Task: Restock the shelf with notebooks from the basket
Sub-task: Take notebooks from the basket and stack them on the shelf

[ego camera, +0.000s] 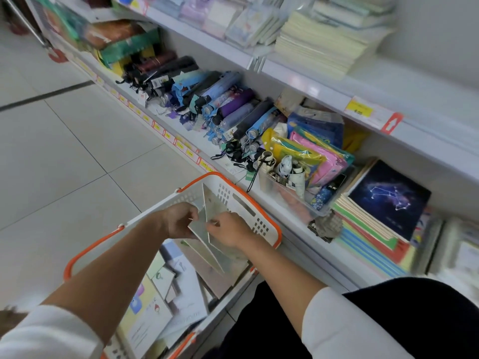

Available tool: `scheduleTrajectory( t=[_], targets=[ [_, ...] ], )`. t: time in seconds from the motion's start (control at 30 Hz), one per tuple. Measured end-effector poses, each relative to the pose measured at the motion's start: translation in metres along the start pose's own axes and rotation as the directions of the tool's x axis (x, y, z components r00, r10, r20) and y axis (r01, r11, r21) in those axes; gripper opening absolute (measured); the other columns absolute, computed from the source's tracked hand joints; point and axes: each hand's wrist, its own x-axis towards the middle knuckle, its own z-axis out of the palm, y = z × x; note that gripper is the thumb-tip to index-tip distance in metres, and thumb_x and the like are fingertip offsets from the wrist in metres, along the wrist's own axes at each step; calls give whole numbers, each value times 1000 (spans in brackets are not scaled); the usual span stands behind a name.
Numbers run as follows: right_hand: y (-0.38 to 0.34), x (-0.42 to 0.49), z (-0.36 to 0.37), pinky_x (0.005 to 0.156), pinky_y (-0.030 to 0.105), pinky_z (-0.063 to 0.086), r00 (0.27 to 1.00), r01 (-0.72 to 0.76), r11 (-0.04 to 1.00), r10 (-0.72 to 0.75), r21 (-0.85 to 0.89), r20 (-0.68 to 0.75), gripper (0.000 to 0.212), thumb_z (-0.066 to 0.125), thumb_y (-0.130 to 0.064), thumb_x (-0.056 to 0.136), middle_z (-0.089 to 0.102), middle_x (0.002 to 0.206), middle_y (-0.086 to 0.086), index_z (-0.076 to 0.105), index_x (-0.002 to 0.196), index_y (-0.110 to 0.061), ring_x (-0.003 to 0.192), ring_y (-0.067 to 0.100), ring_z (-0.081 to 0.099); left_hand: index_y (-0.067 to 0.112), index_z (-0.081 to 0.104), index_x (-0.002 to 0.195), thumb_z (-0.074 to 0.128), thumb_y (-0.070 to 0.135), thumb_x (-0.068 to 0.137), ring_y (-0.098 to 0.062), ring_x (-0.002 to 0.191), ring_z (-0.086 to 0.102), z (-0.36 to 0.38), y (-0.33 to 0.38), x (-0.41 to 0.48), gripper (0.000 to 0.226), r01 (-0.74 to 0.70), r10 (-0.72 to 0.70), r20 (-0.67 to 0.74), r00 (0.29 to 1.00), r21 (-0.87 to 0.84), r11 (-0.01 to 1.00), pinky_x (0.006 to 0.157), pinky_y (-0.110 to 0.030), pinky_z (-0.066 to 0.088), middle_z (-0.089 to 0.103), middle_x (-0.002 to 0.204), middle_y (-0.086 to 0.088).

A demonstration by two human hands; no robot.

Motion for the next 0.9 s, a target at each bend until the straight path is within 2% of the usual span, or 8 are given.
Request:
scheduleTrajectory(
  t=[0.1, 0.2, 0.3, 0.43, 0.53, 0.63, 0.7, 0.9],
  targets=[
    [-9, -8, -3, 87, 38, 49, 998, -28, 996, 22, 86, 66, 34, 39, -30, 96, 66, 106, 15, 66, 86, -12, 99, 34, 59, 4, 48, 104, 50, 19, 94, -35, 82, 58, 12, 4, -12, 18, -33, 32, -49, 998, -10, 999, 53, -47, 58, 52, 100, -18],
    [-21, -19, -4, 99, 43, 46, 996, -63, 977, 50, 206, 70, 39, 37, -32, 90, 66, 115, 11, 69, 104, -14, 106, 29, 59, 0, 53, 96, 62, 27, 93, -28, 72, 62, 26, -2, -19, 28, -58, 62, -124, 990, 30, 998, 44, -34, 56, 58, 89, -18],
    [-30, -31, -8, 100, 43, 45, 999, -50, 963, 45, 265, 27, 37, 41, -28, 93, 64, 122, 12, 68, 110, -8, 112, 31, 58, -1, 56, 100, 53, 3, 94, -25, 66, 63, 29, -8, -23, 7, -125, 134, -188, 973, 58, 990, 55, -36, 55, 60, 84, -15],
    [-33, -39, -42, 97, 35, 46, 938, -59, 961, 146, 270, -314, 27, 53, -21, 93, 58, 130, 10, 59, 116, -9, 116, 27, 54, 1, 54, 120, 49, -6, 93, -32, 92, 61, 32, 9, -47, 29, -300, 296, -88, 951, -46, 953, 83, -49, 45, 63, 105, -18],
    [-27, -45, -78, 99, 41, 42, 859, -184, 950, 281, 253, -428, 65, 55, -49, 88, 51, 134, 13, 43, 134, -6, 122, 32, 49, 5, 56, 117, 51, -6, 91, -35, 105, 59, 40, 25, -67, 29, -352, 351, 31, 936, 23, 936, 87, -50, 45, 63, 112, -17],
    [-20, -65, -115, 75, 35, 46, 875, -149, 897, 316, 416, -368, 66, 49, -62, 88, 60, 99, 12, 57, 110, -1, 92, 28, 59, 7, 54, 127, 55, -5, 88, -37, 114, 57, 59, 37, -77, 40, -415, 404, 140, 904, 60, 908, 85, -47, 50, 61, 124, -17],
    [-11, -85, -141, 68, 33, 46, 866, -70, 908, 261, 413, -427, 47, 49, -50, 95, 63, 87, 6, 62, 92, -6, 80, 25, 60, 5, 54, 127, 57, -6, 88, -36, 109, 60, 82, 44, -81, 41, -477, 464, 161, 871, 56, 877, 82, -46, 51, 62, 123, -18],
    [25, -161, -225, 82, 38, 55, 760, 84, 878, 249, 472, -600, 27, 56, -15, 95, 65, 117, 10, 59, 120, -7, 99, 26, 65, 4, 61, 117, 73, 10, 82, -29, 93, 66, 196, 69, -93, 38, -643, 634, 108, 766, 132, 755, 76, -39, 54, 67, 114, -11]
  ],
)
